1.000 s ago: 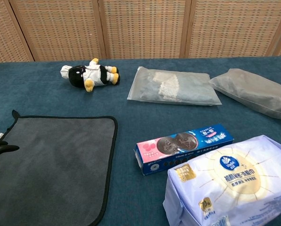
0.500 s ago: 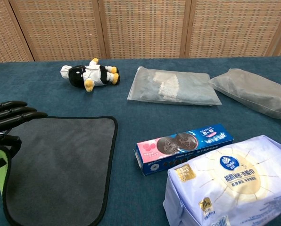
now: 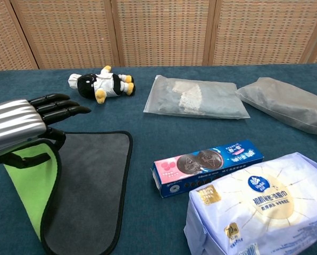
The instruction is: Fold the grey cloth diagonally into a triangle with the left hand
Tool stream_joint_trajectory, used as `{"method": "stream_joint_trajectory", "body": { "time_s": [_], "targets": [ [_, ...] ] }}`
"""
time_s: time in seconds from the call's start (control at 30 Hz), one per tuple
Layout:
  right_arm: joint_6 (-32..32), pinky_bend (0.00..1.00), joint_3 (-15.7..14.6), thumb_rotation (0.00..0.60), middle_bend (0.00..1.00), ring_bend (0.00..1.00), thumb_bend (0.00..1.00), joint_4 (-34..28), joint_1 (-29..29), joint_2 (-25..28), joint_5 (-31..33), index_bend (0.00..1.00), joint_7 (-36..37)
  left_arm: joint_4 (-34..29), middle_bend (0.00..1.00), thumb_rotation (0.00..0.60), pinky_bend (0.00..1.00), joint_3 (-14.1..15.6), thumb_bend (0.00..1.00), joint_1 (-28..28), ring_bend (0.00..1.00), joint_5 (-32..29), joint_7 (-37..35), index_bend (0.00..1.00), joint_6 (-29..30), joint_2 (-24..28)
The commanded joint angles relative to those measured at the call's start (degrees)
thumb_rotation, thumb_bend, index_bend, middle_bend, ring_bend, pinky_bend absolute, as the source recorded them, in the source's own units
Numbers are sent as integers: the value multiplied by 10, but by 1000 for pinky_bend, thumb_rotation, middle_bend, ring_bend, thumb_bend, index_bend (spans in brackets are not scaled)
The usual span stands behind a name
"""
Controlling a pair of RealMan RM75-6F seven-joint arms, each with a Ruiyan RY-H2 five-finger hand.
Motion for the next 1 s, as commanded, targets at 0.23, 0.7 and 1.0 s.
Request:
{"method": "stream_joint_trajectory", "body": {
  "time_s": [0.23,0.7,1.0],
  "targets": [
    [-10,0,3,600,0,0,0,7,3,0,10,0,9,9,0,600,0,-33,496,-47,0,-28,16,634,-44,-23],
    [-10,0,4,600,0,0,0,10,3,2,14,0,20,5,0,600,0,-42,496,-86,0,-50,40,634,-82,-48],
    [-8,0,3,600,0,0,0,9,3,3,11,0,18,25,0,600,0,-48,496,-95,0,-74,49,634,-96,-65]
  ]
}}
